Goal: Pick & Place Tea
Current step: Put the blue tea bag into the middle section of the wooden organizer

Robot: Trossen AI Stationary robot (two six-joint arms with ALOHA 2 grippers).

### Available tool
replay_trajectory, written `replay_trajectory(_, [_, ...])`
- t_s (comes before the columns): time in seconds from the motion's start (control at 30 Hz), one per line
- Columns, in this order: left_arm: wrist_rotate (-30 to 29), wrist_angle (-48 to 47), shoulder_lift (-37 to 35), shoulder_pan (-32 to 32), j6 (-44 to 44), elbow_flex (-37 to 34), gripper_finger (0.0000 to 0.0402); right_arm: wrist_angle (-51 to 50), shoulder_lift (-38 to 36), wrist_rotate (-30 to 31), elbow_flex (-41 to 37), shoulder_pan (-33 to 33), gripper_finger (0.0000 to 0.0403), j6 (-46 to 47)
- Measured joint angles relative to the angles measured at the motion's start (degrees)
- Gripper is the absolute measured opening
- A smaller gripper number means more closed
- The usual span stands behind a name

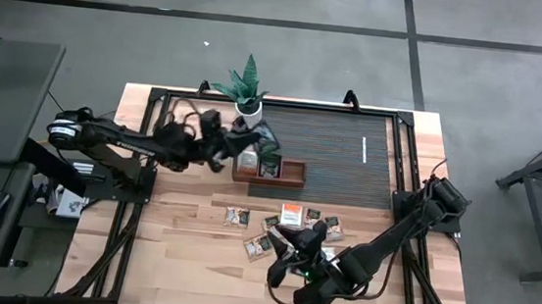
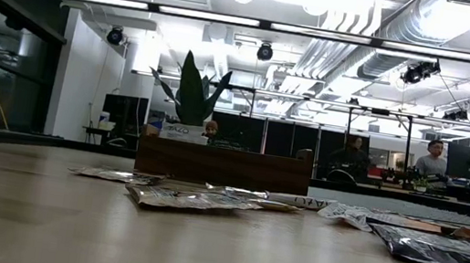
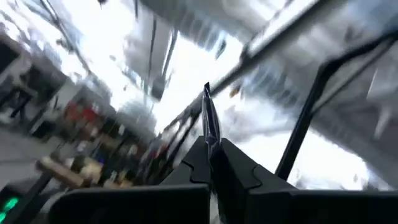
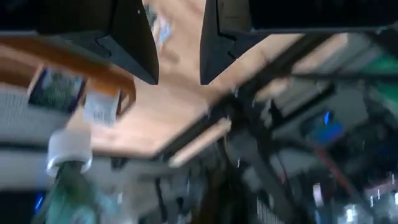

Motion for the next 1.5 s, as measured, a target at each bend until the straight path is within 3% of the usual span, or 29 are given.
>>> replay_trajectory(0.07, [-3.68,9.09,0.83,0.00,-0.86,-4.00,0.0000,5.54,0.00,4.63,-1.15,-0.86,0.0114,-5.07])
replay_trajectory(0.2, [-9.04,9.01,0.64,0.07,0.53,-8.66,0.0000,13.23,-0.05,7.79,-1.56,-3.72,0.0114,-12.01])
replay_trajectory(0.43, [-6.26,9.55,0.27,0.00,2.23,-6.75,0.0000,25.24,-0.07,-3.26,-1.54,-11.58,0.0115,-23.88])
replay_trajectory(0.63, [-4.48,9.59,0.21,0.02,4.98,-6.13,0.0000,38.07,-0.46,-7.82,-1.54,-14.76,0.0115,-38.48])
replay_trajectory(0.93, [-4.38,9.62,0.09,0.02,5.20,-6.13,0.0000,39.34,-5.67,-8.19,-1.54,-17.40,0.0115,-45.33])
replay_trajectory(1.23, [-4.38,9.66,0.09,0.02,5.28,-6.13,0.0000,38.78,-6.82,-17.79,-1.52,-22.27,0.0115,-44.37])
replay_trajectory(1.5, [-4.38,9.68,0.09,0.02,5.35,-6.13,0.0000,38.58,-6.84,-20.80,-1.52,-23.60,0.0115,-44.65])
